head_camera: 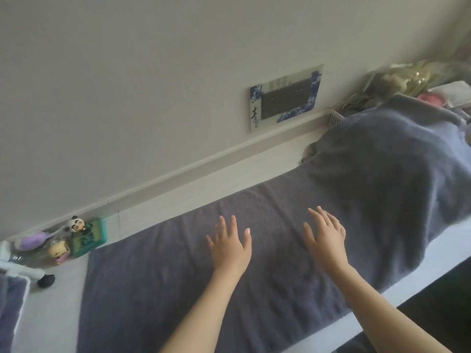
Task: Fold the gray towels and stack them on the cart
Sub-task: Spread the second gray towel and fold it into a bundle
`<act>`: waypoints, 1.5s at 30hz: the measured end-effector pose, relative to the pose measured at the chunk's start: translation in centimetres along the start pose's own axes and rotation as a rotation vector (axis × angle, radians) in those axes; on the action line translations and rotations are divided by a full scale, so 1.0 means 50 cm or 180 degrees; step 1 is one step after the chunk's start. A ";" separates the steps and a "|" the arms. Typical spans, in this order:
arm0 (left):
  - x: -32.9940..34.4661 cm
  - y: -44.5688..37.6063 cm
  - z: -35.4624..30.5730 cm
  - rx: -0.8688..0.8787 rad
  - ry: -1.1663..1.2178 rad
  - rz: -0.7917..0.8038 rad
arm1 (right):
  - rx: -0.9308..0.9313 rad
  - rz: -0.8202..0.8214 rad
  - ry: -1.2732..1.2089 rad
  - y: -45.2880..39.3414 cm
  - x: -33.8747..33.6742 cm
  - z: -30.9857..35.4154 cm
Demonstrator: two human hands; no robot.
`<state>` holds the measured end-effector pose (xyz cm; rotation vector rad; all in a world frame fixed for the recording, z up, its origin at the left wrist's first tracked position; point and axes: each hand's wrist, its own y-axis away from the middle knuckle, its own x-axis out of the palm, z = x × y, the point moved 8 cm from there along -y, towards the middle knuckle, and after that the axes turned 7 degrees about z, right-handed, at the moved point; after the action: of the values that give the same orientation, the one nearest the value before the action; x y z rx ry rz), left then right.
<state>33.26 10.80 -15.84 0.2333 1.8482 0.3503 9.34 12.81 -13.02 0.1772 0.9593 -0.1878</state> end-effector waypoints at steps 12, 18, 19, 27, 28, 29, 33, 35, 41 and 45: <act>-0.078 -0.120 -0.632 0.1291 0.0340 -0.0426 | -0.0010 -0.1252 -0.0798 -0.192 -0.466 -0.265; -0.105 -0.171 -0.893 0.1842 0.0395 -0.0811 | 0.0503 -0.1405 -0.0429 -0.299 -0.590 -0.445; -0.111 -0.180 -0.926 0.1892 0.0416 -0.0842 | 0.0585 -0.1317 -0.0369 -0.320 -0.596 -0.469; -0.084 -0.269 -1.205 0.2653 0.0196 -0.0589 | 0.1391 0.0056 -0.0361 -0.455 -0.562 -0.664; -0.073 -0.281 -1.229 0.2686 0.0110 -0.0444 | 0.1454 0.0234 -0.0367 -0.459 -0.548 -0.679; -0.057 -0.295 -1.257 0.2695 -0.0038 -0.0284 | 0.1502 0.0340 -0.0361 -0.463 -0.541 -0.697; -0.002 -0.324 -1.315 0.2637 -0.0706 0.0282 | 0.1544 0.0503 -0.0247 -0.466 -0.530 -0.725; 0.018 -0.326 -1.321 0.2588 -0.0872 0.0464 | 0.1532 0.0545 -0.0290 -0.462 -0.524 -0.735; -0.004 -0.321 -1.312 0.2572 -0.0298 0.0340 | 0.1135 -0.0354 -0.0852 -0.431 -0.594 -0.715; -0.081 -0.297 -1.275 0.2534 0.0594 0.0454 | 0.0667 -0.0920 -0.1046 -0.394 -0.670 -0.627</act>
<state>-26.09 -12.15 0.01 0.9011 2.0836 -0.3002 -38.98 3.69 -4.31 0.1925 0.6328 -0.5673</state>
